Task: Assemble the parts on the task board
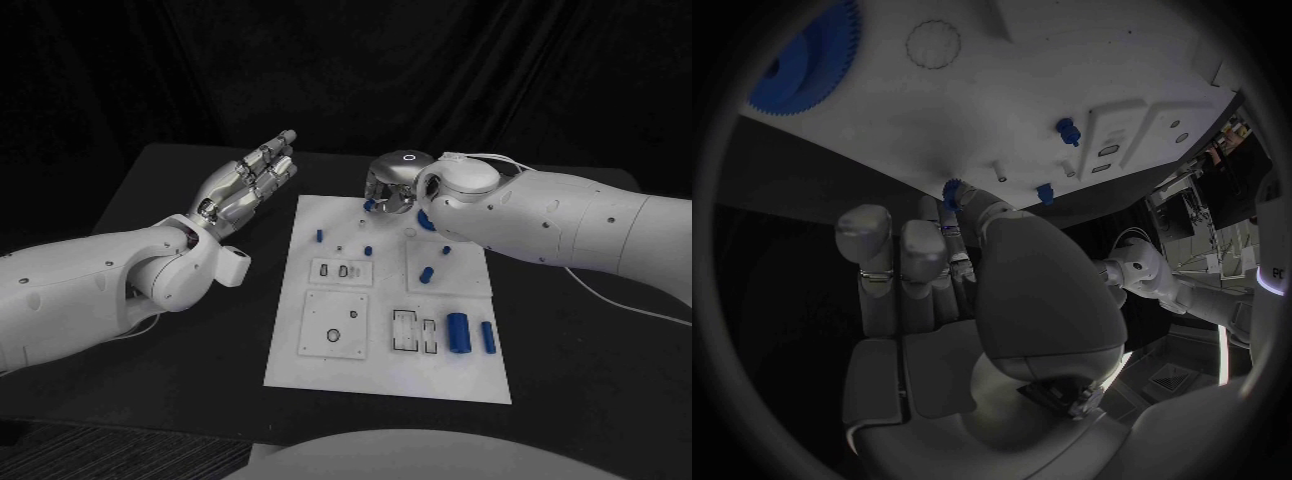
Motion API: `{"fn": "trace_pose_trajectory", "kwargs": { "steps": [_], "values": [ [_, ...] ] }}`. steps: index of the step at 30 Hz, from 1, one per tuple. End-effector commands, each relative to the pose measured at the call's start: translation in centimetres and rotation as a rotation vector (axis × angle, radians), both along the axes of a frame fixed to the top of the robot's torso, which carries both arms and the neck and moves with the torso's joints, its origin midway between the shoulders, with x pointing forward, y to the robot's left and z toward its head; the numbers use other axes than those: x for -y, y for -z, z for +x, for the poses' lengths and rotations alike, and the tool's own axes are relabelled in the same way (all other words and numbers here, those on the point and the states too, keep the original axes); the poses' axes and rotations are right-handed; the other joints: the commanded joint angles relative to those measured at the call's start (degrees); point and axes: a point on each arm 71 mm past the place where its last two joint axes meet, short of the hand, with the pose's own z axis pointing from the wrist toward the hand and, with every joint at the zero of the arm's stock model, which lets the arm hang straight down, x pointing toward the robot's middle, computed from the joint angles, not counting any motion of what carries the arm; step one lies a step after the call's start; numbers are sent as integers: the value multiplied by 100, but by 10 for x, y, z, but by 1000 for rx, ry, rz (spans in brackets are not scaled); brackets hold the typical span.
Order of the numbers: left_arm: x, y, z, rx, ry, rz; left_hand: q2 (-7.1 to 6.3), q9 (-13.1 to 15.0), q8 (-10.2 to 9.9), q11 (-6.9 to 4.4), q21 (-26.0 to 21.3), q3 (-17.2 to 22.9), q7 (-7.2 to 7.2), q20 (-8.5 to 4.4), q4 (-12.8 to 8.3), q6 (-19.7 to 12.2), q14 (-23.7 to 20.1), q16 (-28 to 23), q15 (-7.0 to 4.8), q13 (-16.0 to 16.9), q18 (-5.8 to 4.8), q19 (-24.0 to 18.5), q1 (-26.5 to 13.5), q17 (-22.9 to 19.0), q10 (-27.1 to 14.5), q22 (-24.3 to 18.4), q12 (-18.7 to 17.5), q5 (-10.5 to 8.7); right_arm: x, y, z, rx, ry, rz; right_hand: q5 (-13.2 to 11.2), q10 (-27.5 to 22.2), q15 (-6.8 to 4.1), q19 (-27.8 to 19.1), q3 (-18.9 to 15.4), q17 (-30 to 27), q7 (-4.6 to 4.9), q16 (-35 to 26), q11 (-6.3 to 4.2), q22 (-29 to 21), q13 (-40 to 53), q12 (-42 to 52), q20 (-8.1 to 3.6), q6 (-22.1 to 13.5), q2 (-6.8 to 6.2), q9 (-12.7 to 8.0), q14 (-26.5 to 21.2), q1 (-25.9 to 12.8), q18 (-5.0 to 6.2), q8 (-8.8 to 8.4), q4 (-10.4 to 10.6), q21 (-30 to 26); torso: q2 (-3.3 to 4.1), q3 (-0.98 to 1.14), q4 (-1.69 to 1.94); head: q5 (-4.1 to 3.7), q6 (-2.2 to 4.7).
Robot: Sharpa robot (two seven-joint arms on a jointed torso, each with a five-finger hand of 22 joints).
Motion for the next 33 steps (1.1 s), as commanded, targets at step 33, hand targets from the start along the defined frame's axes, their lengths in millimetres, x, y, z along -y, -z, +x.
{"fn": "trace_pose_trajectory", "kwargs": {
  "steps": [33],
  "values": [
    [-7,-1,0,-6,-4,5,-31,11,37,-3,-20,131,41,112,-29,35,13,-21,119,-5,99,-16,154,-7,2,-10,-38,131,51,-48,-21,69,35,53,-283,766,-185,-301,-676,-391,-201,-253,-363,-152,663,1283,-149,-1014,93,-350,-289,-150,112,13,29,-543,-37,-25,-64,6,7]
  ]
}}
